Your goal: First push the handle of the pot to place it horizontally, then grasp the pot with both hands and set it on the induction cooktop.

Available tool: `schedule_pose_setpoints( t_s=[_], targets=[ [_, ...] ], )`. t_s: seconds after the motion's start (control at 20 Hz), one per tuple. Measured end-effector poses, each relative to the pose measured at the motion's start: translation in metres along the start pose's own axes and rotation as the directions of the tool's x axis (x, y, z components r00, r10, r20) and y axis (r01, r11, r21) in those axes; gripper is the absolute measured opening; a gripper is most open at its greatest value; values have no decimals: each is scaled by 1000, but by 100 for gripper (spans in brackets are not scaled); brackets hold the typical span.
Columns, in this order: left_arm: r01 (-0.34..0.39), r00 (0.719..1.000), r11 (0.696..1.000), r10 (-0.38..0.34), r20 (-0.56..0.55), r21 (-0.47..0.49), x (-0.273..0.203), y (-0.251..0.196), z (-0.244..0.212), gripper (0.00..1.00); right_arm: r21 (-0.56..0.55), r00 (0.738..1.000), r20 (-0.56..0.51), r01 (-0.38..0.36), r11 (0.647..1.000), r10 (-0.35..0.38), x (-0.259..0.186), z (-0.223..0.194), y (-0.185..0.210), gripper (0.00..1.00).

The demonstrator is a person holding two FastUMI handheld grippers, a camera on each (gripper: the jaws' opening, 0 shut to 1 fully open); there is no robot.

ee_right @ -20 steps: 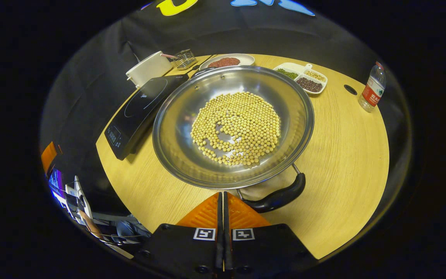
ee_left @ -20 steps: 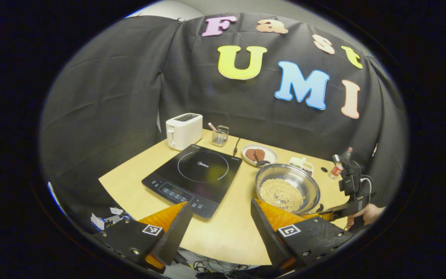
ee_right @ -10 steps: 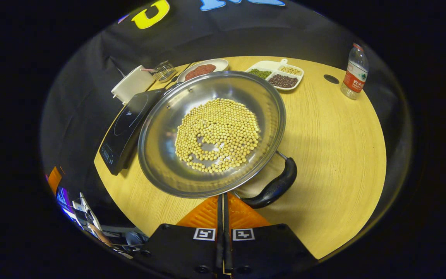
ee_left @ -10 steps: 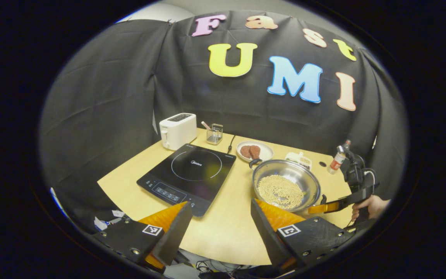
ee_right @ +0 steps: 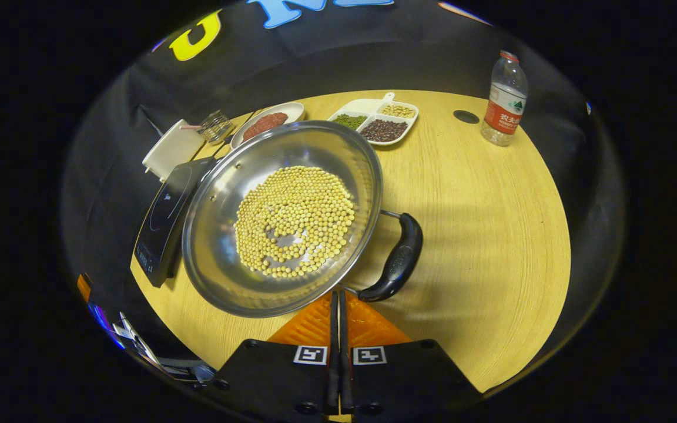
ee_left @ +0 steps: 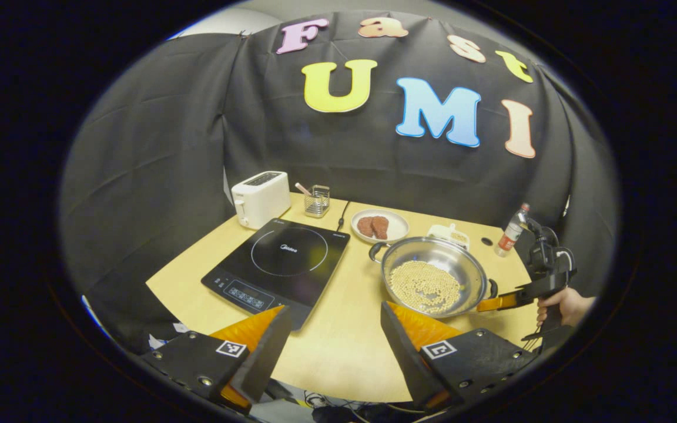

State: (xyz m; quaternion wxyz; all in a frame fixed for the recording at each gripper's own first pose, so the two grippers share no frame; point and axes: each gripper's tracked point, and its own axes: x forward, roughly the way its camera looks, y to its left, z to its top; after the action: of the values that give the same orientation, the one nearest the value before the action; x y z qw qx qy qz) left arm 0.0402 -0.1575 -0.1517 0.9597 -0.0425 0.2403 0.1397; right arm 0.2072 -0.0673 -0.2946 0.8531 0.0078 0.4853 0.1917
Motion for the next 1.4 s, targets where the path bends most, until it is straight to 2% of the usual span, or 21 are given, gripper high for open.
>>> schedule_pose_setpoints(
  t_s=[0.25, 0.3, 0.35, 0.4, 0.45, 0.75, 0.8, 0.85, 0.9, 1.0, 1.05, 1.1, 1.15, 1.2, 1.25, 1.4],
  targets=[
    [37, 999, 999, -37, -8, 10, 11, 5, -1, 92, 73, 997, 31, 71, 995, -73, 2, 15, -17, 2],
    [44, 999, 999, -44, -12, 15, 14, 8, -1, 92, 88, 995, 40, 86, 992, -89, 1, 18, -20, 0],
    [55, 998, 998, -55, -15, 17, 16, 10, 0, 92, 100, 993, 48, 102, 990, -108, 2, 22, -22, 2],
    [67, 998, 998, -67, -18, 17, 19, 14, 0, 87, 114, 990, 56, 119, 986, -126, 3, 24, -25, 0],
    [80, 997, 997, -79, -24, 18, 21, 18, 0, 87, 129, 988, 64, 134, 983, -143, 2, 28, -27, 2],
    [167, 986, 985, -166, -29, 49, 45, 39, 12, 87, 191, 957, 124, 238, 952, -264, -12, 41, -30, 4],
    [190, 982, 980, -188, -32, 51, 51, 41, 13, 92, 202, 947, 144, 256, 945, -287, -19, 43, -31, 19],
    [219, 975, 974, -217, -37, 53, 60, 40, 15, 87, 217, 938, 156, 273, 937, -310, -30, 42, -31, 35],
    [246, 969, 968, -244, -41, 53, 67, 39, 18, 87, 235, 934, 173, 267, 934, -311, -39, 42, -28, 43],
    [325, 945, 944, -322, -52, 52, 84, 31, 24, 92, 271, 920, 213, 267, 925, -328, -53, 47, -26, 84],
    [364, 931, 930, -361, -55, 53, 94, 25, 29, 92, 287, 911, 234, 268, 920, -338, -63, 52, -24, 99],
    [399, 917, 915, -395, -62, 56, 103, 20, 34, 92, 303, 903, 253, 266, 915, -346, -72, 54, -23, 98],
    [427, 904, 902, -423, -66, 63, 114, 15, 41, 88, 315, 895, 275, 260, 913, -350, -78, 59, -22, 98],
    [450, 893, 890, -446, -69, 72, 124, 9, 47, 92, 323, 888, 295, 255, 912, -352, -85, 67, -20, 94],
    [470, 882, 879, -465, -70, 82, 136, 1, 53, 92, 322, 881, 314, 251, 913, -354, -90, 73, -19, 98],
    [531, 847, 842, -524, -90, 99, 167, -27, 67, 92, 320, 867, 346, 251, 914, -359, -94, 92, -21, 98]
  ],
)
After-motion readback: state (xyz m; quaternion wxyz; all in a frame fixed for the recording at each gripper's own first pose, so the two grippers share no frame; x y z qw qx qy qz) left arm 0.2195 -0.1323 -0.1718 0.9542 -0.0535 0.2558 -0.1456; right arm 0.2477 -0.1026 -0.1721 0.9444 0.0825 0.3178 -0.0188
